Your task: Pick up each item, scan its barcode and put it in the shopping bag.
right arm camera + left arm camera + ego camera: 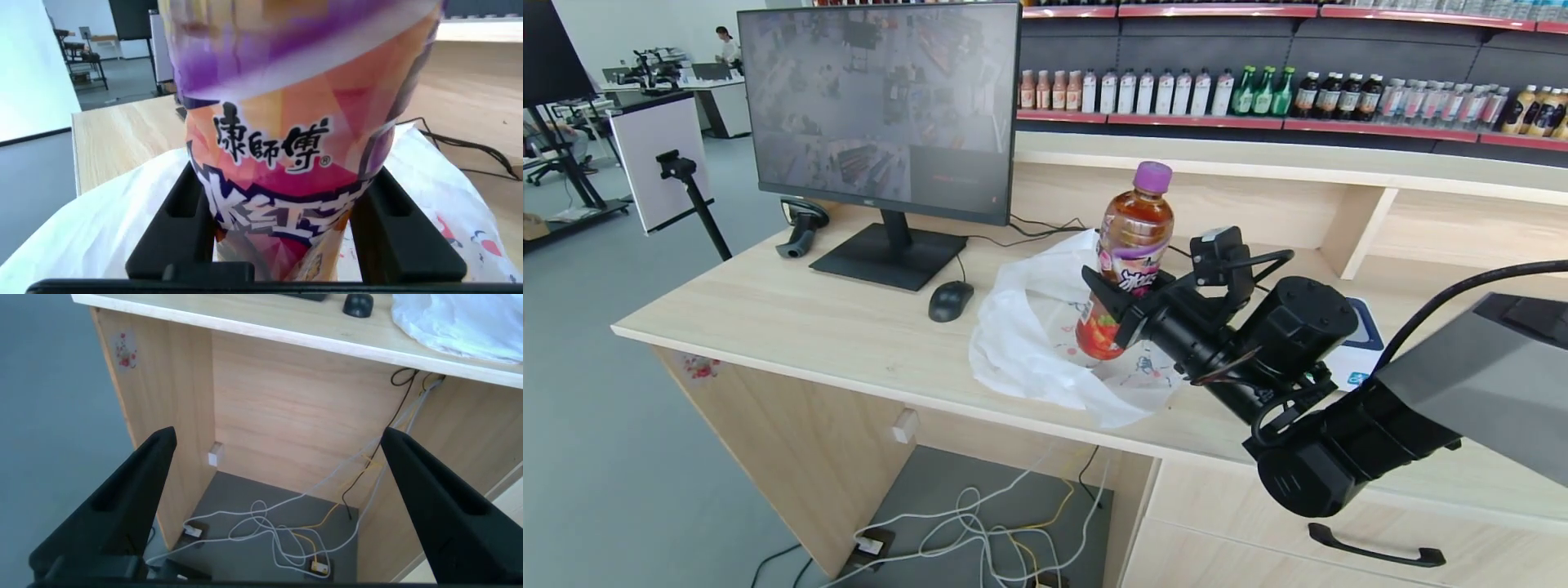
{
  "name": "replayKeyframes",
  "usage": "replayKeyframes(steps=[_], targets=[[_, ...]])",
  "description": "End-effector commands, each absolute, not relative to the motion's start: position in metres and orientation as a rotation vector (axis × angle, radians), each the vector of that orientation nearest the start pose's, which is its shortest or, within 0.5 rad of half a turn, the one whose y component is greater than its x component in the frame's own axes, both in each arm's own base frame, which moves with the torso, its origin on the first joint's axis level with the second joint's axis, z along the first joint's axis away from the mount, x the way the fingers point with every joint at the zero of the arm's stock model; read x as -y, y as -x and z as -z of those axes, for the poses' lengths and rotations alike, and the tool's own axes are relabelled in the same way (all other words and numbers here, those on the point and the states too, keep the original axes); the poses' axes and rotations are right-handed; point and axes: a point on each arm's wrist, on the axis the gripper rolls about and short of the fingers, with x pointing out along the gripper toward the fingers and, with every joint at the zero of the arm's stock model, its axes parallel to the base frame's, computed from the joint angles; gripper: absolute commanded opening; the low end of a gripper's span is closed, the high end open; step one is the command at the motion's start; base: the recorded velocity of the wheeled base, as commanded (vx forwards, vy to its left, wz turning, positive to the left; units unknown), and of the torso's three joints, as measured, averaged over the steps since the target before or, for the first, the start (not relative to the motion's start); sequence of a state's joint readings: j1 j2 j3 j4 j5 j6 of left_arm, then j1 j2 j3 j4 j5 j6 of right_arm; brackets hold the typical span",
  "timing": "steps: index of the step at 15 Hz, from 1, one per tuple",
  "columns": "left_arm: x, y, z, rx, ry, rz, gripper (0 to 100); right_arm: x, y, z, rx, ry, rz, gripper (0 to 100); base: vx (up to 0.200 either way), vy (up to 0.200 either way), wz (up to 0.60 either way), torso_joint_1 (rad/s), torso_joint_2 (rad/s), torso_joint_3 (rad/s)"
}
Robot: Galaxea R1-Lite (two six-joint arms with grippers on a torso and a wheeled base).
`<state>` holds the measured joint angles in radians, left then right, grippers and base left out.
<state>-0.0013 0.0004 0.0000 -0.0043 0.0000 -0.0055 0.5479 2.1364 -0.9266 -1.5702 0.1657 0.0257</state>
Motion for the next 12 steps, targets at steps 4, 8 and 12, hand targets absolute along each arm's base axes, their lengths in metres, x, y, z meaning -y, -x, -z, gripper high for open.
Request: replayKeyframes(steps=[4,8,12], targets=[[0.000,0.023,-0.076,0.005,0.006,0.002,100,-0.219,-0.333,-0.137,0.321,-0.093,-0.737,0,0.000,0.000,0.00,0.000,0.00,0.000],[0.000,0.023,-0.076,0.005,0.006,0.003,100,-0.222,-0.334,-0.127,0.293,-0.089,-0.745,0,0.000,0.000,0.00,0.000,0.00,0.000],[0.000,0.023,-0.076,0.005,0.006,0.003,100,-0.223,-0.335,-0.122,0.281,-0.088,-0.746,0,0.000,0.000,0.00,0.000,0.00,0.000]])
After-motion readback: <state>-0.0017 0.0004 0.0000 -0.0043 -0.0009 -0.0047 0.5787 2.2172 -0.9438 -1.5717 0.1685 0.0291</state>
